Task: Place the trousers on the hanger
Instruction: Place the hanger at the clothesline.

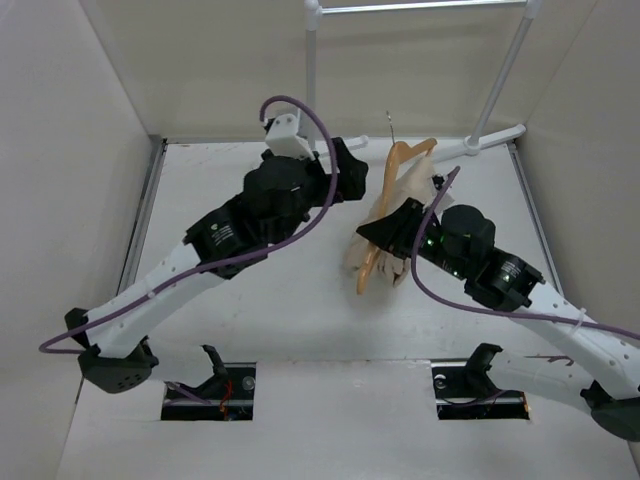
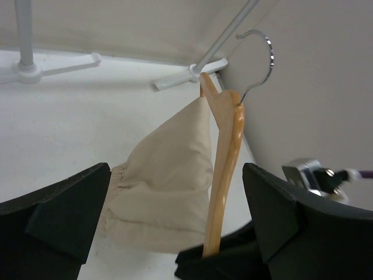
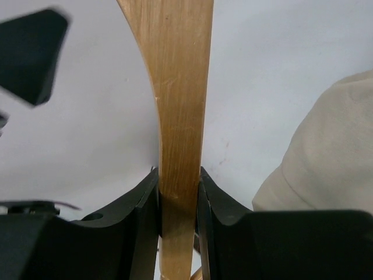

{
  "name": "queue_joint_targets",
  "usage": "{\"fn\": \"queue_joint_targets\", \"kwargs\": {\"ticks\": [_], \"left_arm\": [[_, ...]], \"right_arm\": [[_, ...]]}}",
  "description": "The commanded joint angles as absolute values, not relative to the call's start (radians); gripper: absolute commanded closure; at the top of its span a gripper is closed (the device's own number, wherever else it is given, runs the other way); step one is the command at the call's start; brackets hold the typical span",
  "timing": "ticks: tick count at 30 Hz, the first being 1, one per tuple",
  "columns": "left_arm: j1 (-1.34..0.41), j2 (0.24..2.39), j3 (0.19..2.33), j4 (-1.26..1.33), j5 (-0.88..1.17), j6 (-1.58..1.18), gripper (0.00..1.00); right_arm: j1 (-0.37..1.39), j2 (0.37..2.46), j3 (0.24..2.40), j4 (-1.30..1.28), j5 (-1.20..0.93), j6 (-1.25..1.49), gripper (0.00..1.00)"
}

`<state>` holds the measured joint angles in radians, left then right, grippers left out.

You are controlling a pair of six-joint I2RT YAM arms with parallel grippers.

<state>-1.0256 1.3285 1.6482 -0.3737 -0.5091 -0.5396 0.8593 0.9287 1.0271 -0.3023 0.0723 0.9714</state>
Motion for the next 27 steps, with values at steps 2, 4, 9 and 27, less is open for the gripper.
{"fn": "queue_joint_targets", "kwargs": {"ticks": [2,4,9,27], "left_arm": [[-1.021,1.177,1.612,-0.302,-0.531,-0.538,0.00],[-1.016,1.116,1.585,-0.314,-0.557,-0.538,0.00],[-0.983,0.991,1.456,-0.405,-0.640,-0.546,0.00],[-0.803,0.649,1.043,-0.673,-0.528,-0.732,0.00]], "right_arm": [[0.777,0.957,1.153,-0.146,0.009,0.904,0.88],[0.714,0.991,1.205,-0.141,-0.023,0.885,0.88],[0.526,1.142,1.397,-0.120,-0.121,0.871,0.90],[0.252,1.736,2.039,-0.160,-0.140,0.948,0.90]]}}
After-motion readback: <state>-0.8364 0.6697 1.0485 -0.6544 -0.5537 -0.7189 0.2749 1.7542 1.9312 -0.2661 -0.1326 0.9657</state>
